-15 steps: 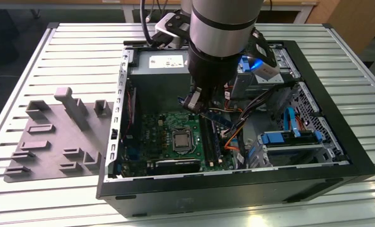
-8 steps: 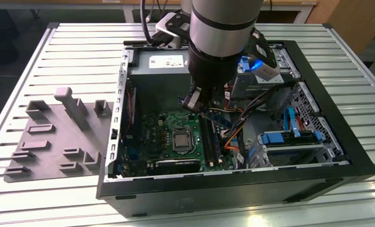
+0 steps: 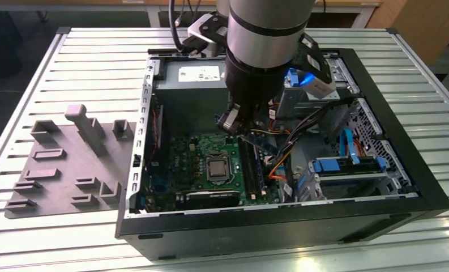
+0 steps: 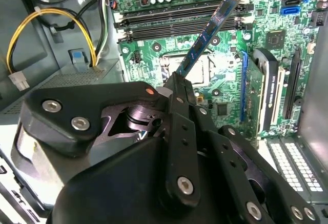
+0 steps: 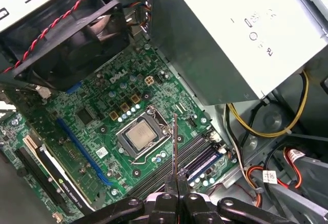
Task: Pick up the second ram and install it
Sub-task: 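Insert the second ram into the second slot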
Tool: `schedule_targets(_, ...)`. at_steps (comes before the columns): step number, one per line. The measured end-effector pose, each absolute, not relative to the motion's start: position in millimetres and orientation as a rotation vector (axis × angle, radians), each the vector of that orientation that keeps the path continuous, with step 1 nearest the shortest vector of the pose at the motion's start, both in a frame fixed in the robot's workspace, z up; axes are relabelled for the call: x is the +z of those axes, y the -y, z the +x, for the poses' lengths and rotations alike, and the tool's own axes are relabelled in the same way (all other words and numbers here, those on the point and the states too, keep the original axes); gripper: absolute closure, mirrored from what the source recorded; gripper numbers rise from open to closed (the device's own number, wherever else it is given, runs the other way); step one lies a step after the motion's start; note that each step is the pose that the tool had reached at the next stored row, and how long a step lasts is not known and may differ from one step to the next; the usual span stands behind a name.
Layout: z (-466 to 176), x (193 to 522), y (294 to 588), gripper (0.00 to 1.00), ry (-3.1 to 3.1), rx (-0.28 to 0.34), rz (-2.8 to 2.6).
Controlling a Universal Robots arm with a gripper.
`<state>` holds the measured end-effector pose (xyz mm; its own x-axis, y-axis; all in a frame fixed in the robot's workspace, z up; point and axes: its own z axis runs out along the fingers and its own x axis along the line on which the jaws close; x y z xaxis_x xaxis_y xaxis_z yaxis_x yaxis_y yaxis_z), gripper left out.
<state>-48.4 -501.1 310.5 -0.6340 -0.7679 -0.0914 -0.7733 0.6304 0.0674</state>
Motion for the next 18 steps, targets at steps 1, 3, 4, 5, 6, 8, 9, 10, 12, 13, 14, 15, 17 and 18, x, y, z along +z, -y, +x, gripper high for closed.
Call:
schedule_targets(1,-48.4,310.5,501.1,0.88,-2.792,0.154,-1.308)
schedule_targets(3,-48.4,310.5,501.2,0.88,-2.800,0.154,-1.291)
schedule_targets(4,-48.4,310.5,501.2,0.88,-2.803,0.154,-1.282)
schedule_targets(5,-48.4,310.5,501.1,0.88,-2.807,0.153,-1.274)
schedule_targets(6,-48.4,310.5,501.1,0.88,-2.810,0.153,-1.266)
schedule_targets(8,-48.5,310.5,501.1,0.88,-2.817,0.153,-1.248)
schedule_targets(9,-48.6,310.5,501.1,0.88,-2.821,0.152,-1.240)
schedule_targets(10,-48.6,310.5,501.1,0.88,-2.824,0.152,-1.232)
schedule_targets(12,-48.6,310.6,501.2,0.88,-2.830,0.151,-1.217)
schedule_targets(13,-48.6,310.5,501.2,0.88,-2.833,0.151,-1.209)
schedule_targets(14,-48.6,310.5,501.2,0.88,-2.840,0.151,-1.190)
schedule_targets(15,-48.6,310.5,501.1,0.88,-2.844,0.150,-1.181)
schedule_targets(17,-48.6,310.5,501.2,0.88,-2.851,0.150,-1.162)
schedule_targets(18,-48.6,310.5,501.2,0.88,-2.854,0.149,-1.154)
